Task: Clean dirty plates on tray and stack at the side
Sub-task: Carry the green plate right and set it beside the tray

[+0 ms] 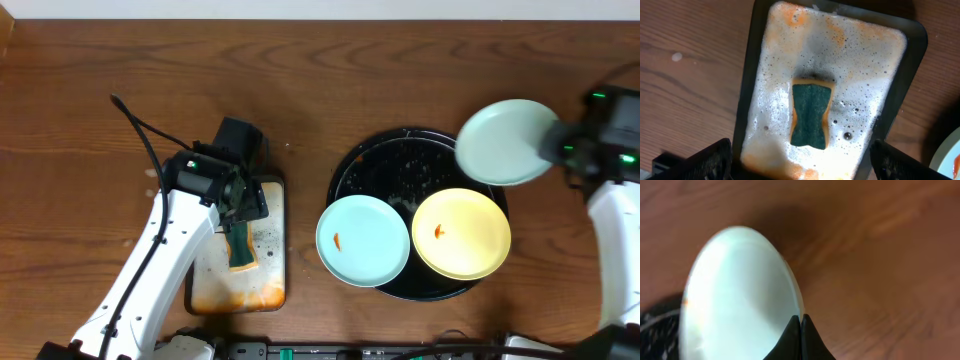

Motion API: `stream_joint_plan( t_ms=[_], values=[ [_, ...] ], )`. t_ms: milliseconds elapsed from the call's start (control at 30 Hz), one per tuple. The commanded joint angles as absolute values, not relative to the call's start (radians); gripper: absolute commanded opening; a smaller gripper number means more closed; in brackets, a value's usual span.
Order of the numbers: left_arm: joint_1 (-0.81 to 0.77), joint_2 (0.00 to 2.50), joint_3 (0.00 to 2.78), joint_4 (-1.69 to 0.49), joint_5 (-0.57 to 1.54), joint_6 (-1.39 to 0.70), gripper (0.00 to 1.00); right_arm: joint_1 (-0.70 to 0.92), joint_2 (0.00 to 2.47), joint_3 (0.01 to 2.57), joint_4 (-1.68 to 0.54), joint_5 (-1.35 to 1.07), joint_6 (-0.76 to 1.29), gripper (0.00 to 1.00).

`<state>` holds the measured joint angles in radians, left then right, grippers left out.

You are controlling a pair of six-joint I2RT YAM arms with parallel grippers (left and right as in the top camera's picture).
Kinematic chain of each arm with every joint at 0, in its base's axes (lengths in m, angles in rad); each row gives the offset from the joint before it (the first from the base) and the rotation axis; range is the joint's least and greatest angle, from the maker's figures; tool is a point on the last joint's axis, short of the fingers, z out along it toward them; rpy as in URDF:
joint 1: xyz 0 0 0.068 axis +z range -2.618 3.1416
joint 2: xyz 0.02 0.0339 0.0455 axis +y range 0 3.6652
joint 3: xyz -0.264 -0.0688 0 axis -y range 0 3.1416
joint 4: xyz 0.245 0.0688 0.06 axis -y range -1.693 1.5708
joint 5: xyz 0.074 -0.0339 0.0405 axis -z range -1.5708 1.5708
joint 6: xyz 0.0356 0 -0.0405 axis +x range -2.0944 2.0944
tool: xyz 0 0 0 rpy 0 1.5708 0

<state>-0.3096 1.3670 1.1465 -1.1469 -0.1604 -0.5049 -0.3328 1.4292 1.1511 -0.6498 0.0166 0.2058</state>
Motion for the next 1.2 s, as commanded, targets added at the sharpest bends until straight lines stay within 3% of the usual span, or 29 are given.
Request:
stream_joint_plan(
  t_ms=[0, 300, 567, 667, 800, 933, 1067, 1167],
  values=[
    [-0.306, 1.365, 1.139, -1.149, -0.169, -0.511, 0.88, -0.442, 1.480, 1.168, -0.652, -0.068, 0.294, 0.01],
    [-0.306, 1.365, 1.139, -1.149, -0.169, -0.511, 0.88, -0.610, 1.654, 1.168, -0.595, -0.071, 0.302, 0.01],
    [-0.306, 1.365, 1.139, -1.149, -0.168, -0.511, 0.89, -0.614, 1.736, 1.168, -0.579, -0.191, 0.230, 0.01],
    [-0.306, 1.365, 1.139, -1.149, -0.168, -0.511, 0.89, -0.611, 1.726, 1.169, -0.571, -0.355, 0.181, 0.02],
    [-0.306, 1.365, 1.139, -1.149, -0.169, -0.511, 0.89, -0.572, 1.661, 1.169, -0.594, -0.484, 0.185, 0.21],
    [-0.306, 1.365, 1.139, -1.149, -0.168, -0.511, 0.89, -0.481, 1.546, 1.169, -0.614, -0.504, 0.171, 0.30],
    [-0.306, 1.365, 1.139, -1.149, -0.169, -0.511, 0.89, -0.348, 1.436, 1.169, -0.632, -0.506, 0.171, 0.45],
    [-0.306, 1.365, 1.139, -1.185, -0.177, -0.391, 0.89, -0.239, 1.397, 1.169, -0.669, -0.505, 0.171, 0.49]
  ],
)
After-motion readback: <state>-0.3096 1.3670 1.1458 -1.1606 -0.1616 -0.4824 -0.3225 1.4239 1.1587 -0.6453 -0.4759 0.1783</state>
